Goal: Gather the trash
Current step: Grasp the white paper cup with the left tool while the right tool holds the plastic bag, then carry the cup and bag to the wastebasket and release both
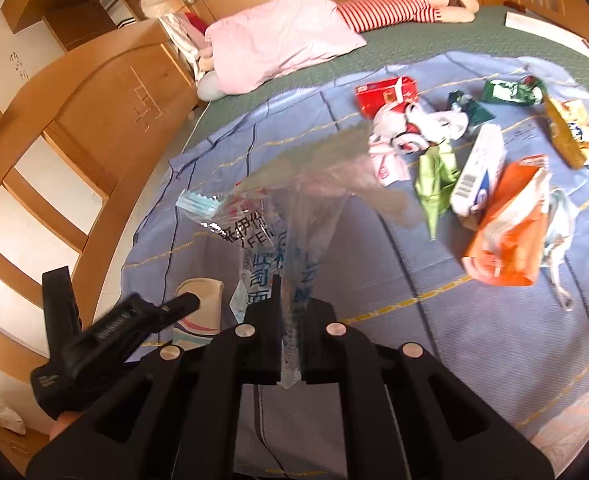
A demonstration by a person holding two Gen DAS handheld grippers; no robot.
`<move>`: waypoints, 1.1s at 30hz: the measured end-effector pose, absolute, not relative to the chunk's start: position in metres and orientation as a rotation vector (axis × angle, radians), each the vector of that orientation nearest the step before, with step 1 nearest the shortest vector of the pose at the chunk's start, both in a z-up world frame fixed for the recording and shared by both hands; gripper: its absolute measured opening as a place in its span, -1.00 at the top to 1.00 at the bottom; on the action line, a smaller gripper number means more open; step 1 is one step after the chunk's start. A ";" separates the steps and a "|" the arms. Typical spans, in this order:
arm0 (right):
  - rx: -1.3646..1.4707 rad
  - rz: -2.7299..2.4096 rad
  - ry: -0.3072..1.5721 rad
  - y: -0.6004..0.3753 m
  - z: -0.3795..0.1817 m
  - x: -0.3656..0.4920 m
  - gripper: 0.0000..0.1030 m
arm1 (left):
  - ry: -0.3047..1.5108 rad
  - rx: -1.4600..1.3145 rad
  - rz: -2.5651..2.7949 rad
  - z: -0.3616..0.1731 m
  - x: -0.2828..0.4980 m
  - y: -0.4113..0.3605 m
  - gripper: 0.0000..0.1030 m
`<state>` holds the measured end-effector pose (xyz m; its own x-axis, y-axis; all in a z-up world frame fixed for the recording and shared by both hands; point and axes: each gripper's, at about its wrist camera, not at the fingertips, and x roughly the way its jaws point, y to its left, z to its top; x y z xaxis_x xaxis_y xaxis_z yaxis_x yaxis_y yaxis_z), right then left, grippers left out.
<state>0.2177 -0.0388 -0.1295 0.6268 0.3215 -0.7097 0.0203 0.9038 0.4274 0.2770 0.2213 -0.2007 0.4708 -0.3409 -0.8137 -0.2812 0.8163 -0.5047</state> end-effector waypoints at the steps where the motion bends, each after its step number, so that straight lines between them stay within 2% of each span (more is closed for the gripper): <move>1: 0.420 0.173 0.878 -0.042 -0.129 0.216 0.87 | 1.106 -0.611 -0.041 -0.201 0.278 0.217 -0.85; 5: 0.417 0.157 0.871 -0.047 -0.126 0.212 0.87 | 1.128 -0.501 -0.044 -0.205 0.284 0.204 -0.79; 7: 0.407 0.155 0.866 -0.047 -0.124 0.210 0.87 | 1.140 -0.457 -0.036 -0.208 0.282 0.200 -0.39; 8: 0.398 0.154 0.862 -0.046 -0.123 0.209 0.87 | 1.148 -0.450 -0.036 -0.209 0.279 0.202 -0.30; 14: 0.367 0.153 0.852 -0.040 -0.120 0.208 0.87 | 1.087 -0.490 -0.030 -0.200 0.272 0.208 -0.29; 21: 0.392 0.176 0.787 -0.047 -0.112 0.199 0.87 | 0.877 -0.435 0.012 -0.147 0.248 0.214 -0.29; 28: 0.400 0.125 0.619 -0.145 -0.050 0.145 0.87 | 0.766 -0.438 -0.267 -0.112 0.217 0.192 -0.29; 33: 0.322 0.095 0.754 -0.211 -0.042 0.094 0.87 | 0.756 -0.394 -0.564 -0.097 0.190 0.144 -0.29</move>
<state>0.0936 -0.2109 -0.0418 0.7271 0.1995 -0.6570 0.0302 0.9466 0.3209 0.1900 0.1438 -0.0966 0.5925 -0.6072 -0.5294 0.3348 0.7833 -0.5238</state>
